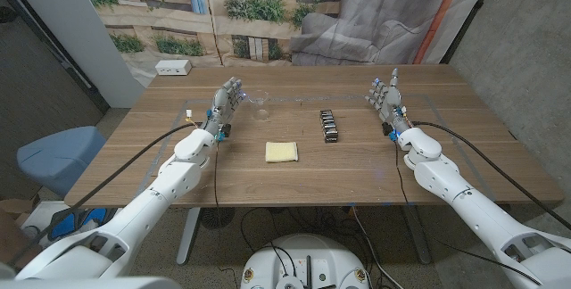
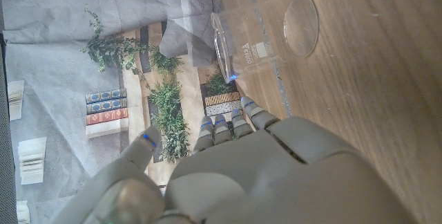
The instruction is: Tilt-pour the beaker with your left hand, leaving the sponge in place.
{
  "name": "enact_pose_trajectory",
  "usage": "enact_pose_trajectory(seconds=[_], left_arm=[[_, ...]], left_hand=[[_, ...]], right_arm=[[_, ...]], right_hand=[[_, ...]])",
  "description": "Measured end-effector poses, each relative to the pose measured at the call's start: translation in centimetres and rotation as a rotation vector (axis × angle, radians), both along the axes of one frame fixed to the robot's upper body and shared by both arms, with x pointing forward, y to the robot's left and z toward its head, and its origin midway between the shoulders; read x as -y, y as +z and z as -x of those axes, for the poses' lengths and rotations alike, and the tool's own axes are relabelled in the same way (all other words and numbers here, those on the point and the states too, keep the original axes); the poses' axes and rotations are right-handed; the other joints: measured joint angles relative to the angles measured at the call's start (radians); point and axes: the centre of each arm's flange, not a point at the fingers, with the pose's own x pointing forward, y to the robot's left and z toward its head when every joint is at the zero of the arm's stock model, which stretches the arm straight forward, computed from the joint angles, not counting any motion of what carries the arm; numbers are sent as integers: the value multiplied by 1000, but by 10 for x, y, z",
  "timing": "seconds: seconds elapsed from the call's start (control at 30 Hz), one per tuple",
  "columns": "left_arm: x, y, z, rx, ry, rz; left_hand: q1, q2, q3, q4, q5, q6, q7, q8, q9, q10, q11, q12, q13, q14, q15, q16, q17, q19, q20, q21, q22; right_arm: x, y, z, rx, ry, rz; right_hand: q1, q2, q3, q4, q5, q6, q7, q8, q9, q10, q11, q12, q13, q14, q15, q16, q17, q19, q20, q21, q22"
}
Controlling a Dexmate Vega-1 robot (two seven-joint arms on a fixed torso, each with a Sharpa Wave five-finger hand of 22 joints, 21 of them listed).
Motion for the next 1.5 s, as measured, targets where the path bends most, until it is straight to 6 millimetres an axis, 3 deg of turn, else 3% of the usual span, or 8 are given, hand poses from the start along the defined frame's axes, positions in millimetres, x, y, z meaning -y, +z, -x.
enact_pose_trajectory(seconds=[0.27, 0.57, 0.73, 0.93, 0.97, 1.33, 1.5], left_arm=[[1, 4, -2, 4, 5, -34], [-4, 8, -3, 9, 24, -76], [-17, 20, 0, 29, 46, -129], [-17, 23, 1, 42, 40, -171], [-26, 28, 0, 45, 55, -192], [-39, 40, -2, 76, 65, -281], [-44, 44, -4, 87, 74, -319]], left_hand=[[36, 17, 18, -67, 0, 9, -9, 0, 0, 9, -9, 0, 0, 0, 0, 0, -2, 5, 5, 0, -2], [89, 41, 29, -175, 0, 10, -18, 0, 0, 11, -18, 0, 0, -2, -9, 0, -2, 5, 5, -7, -3], [112, 27, 30, -230, 0, 1, -27, 0, 0, 10, -30, 0, 0, -7, -15, -5, -2, 5, 5, -7, -3], [136, 3, 26, -279, 0, -10, -38, 0, 0, 2, -38, -5, 0, -15, -17, -5, 1, 1, 2, -13, -3], [138, 1, 23, -284, 0, -10, -38, 0, 0, 2, -38, -5, 0, -16, -16, -5, 1, -3, 2, -13, -3], [158, -19, 19, -304, 0, -20, -48, 0, 2, -11, -50, -5, 0, -27, -16, -5, 0, -15, 3, -16, -3], [184, -45, 15, -308, 0, -36, -57, 0, 4, -3, -58, -5, 0, -27, -16, -5, 0, -70, 7, -24, -3]], right_arm=[[0, 0, 0, 0, 0, 0], [0, 0, 0, 0, 0, 0], [0, 0, 0, 0, 1, 0], [0, 0, 0, 0, 0, 0], [0, 0, 0, 0, 0, 0], [0, 0, 0, 0, 0, 0], [0, 0, 0, 0, 0, 0]], right_hand=[[-1, 1, 0, 0, 0, 0, 0, 0, 1, 0, 0, 0, 0, 0, 0, 0, 5, 0, 0, 0, 0], [-1, 1, 0, 0, 0, 0, 0, 0, 1, 0, 0, 0, 0, 0, 0, 0, 5, 0, 0, 0, 0], [-1, 1, 0, 0, 0, 0, 0, 0, 1, -2, 2, 0, 0, 0, 0, 0, 5, 0, 0, 0, 0], [-1, 1, 0, 0, 0, 0, 0, 0, 1, -2, 2, 0, 0, 0, 0, 0, 4, 0, 0, 0, 0], [-1, 1, 0, 0, 0, 0, 0, 0, 1, -2, 2, 0, 0, 0, 0, 0, 5, 0, 0, 0, 0], [-1, 1, 0, 0, 0, 0, 0, 0, 1, -2, 2, 0, 0, 0, 0, 0, 4, 0, 0, 0, 0], [-1, 1, 0, 0, 0, 0, 0, 0, 1, -2, 2, 0, 0, 0, 0, 0, 4, 0, 0, 0, 0]])
